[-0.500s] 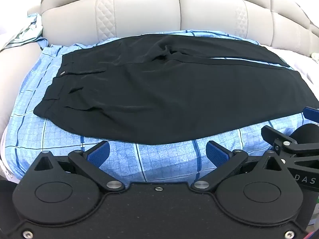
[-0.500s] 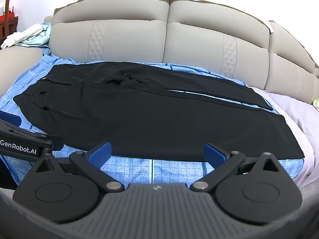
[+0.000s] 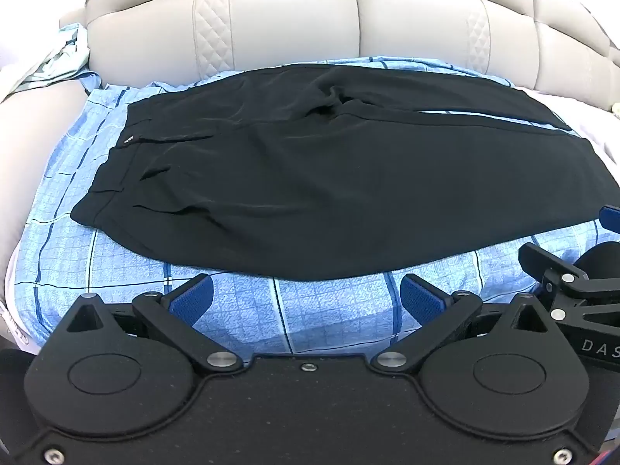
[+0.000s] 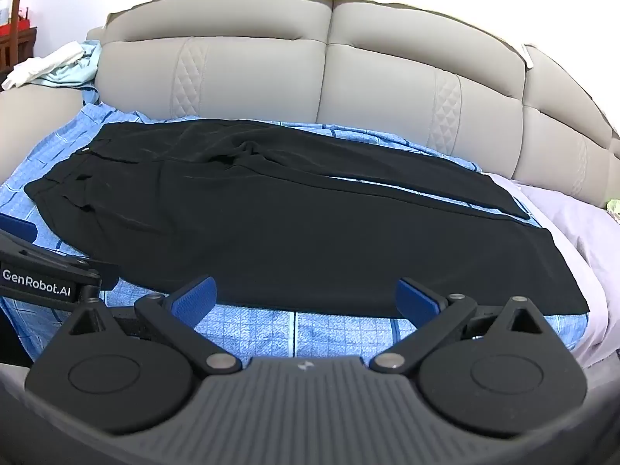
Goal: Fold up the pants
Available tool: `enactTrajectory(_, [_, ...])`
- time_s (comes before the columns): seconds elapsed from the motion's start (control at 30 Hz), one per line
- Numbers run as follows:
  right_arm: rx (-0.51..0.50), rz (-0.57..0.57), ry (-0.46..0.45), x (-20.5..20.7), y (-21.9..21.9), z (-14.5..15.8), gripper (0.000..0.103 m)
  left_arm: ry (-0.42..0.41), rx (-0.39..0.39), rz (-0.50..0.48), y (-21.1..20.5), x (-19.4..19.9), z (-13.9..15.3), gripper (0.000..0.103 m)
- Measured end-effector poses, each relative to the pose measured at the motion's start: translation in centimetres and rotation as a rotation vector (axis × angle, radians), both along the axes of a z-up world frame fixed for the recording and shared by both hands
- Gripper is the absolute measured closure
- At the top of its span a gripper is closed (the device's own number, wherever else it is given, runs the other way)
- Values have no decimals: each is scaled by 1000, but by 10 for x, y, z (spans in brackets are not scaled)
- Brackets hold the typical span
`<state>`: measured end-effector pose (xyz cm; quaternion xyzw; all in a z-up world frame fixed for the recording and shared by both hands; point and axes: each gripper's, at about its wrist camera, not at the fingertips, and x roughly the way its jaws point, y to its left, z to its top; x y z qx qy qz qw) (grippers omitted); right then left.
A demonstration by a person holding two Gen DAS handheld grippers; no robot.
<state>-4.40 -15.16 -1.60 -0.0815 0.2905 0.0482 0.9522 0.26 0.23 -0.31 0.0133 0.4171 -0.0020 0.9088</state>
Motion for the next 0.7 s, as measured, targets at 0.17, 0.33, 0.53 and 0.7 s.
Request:
enactTrajectory(0.17, [-6,-4,-4,0,1,-1,0,2,-6,3,2,2,-1,0])
enactTrajectory(0.33, [-12,-4,-6,0,1,-3,0,2,-6,4,3,3,-1,0])
enactTrajectory(0.53, [-14,-5,-4,0,2,-3,0,4,-6,6,5,4,-2,0])
enactTrajectory(0.7, [-18,-1,-3,1,4,-2,0,3,-7,7,5,4,-3,0])
